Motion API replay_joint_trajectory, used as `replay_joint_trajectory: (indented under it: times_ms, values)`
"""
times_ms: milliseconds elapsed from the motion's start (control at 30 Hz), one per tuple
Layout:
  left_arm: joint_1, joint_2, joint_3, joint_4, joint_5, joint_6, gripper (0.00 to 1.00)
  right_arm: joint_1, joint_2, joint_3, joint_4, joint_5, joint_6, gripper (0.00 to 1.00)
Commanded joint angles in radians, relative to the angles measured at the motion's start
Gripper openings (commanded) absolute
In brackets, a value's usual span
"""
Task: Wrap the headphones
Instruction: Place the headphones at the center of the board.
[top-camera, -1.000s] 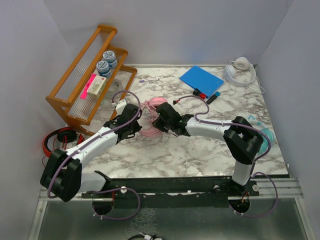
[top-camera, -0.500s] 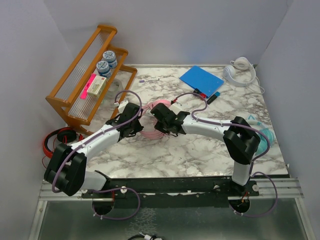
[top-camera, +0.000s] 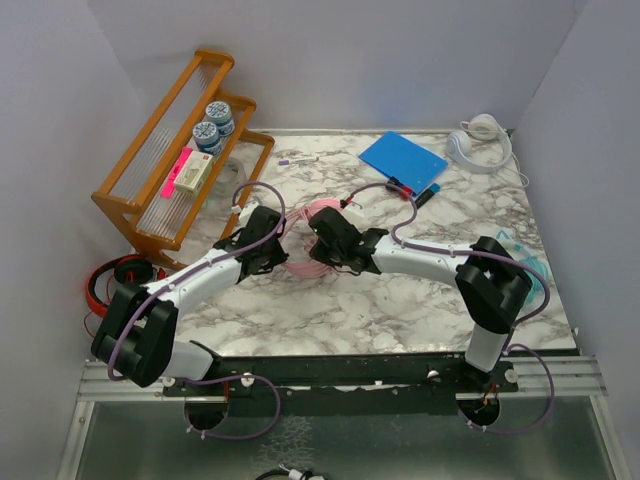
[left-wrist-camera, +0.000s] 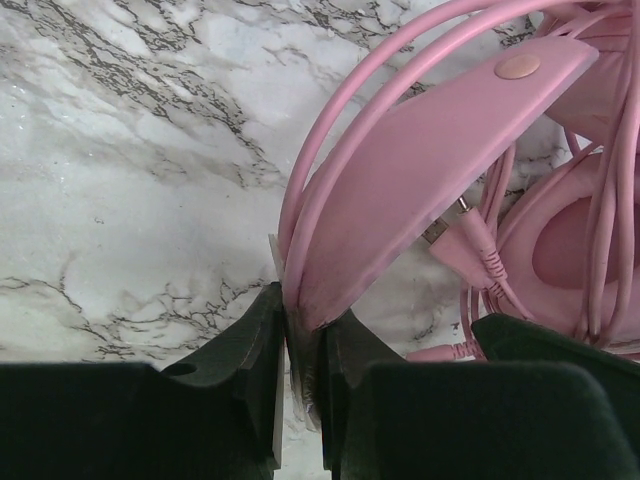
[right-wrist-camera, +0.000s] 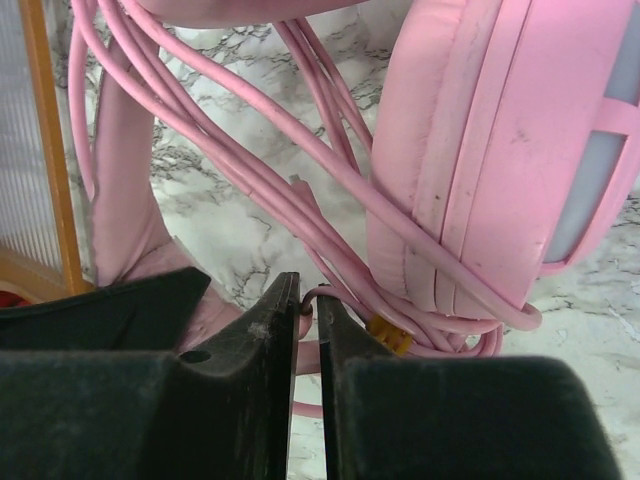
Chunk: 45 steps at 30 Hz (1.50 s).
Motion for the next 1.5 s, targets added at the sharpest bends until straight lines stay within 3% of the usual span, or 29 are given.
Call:
replay_joint_trajectory:
  times_ms: [0,100,167,233,700,1167,1467]
  values:
    - [-0.007,-0.007,-0.002,0.076,0.099,0.001,0.09,0.006,-0.013,0.017,0.115,-0.035,-0.024,0.18]
    - [-0.007,-0.013,-0.001,0.07,0.089,0.005,0.09,0.006,-0.014,0.027,0.113,-0.023,-0.031,0.18]
    - [-0.007,-0.013,0.001,0.07,0.087,0.006,0.09,0.007,-0.016,0.033,0.114,-0.016,-0.032,0.28]
    - [-0.007,-0.009,0.0,0.074,0.094,0.006,0.09,0.007,-0.014,0.039,0.124,-0.017,-0.04,0.32]
    - [-0.006,0.001,0.02,0.033,0.073,-0.007,0.1,0.007,-0.006,0.063,0.172,-0.046,-0.104,0.27]
    - [0.031,0.042,0.053,0.009,0.087,0.004,0.14,0.007,-0.215,-0.033,0.358,-0.081,-0.471,0.28]
    - [0.103,0.071,0.077,0.001,0.092,0.029,0.17,-0.063,-0.34,-0.146,0.309,-0.103,-0.573,0.32]
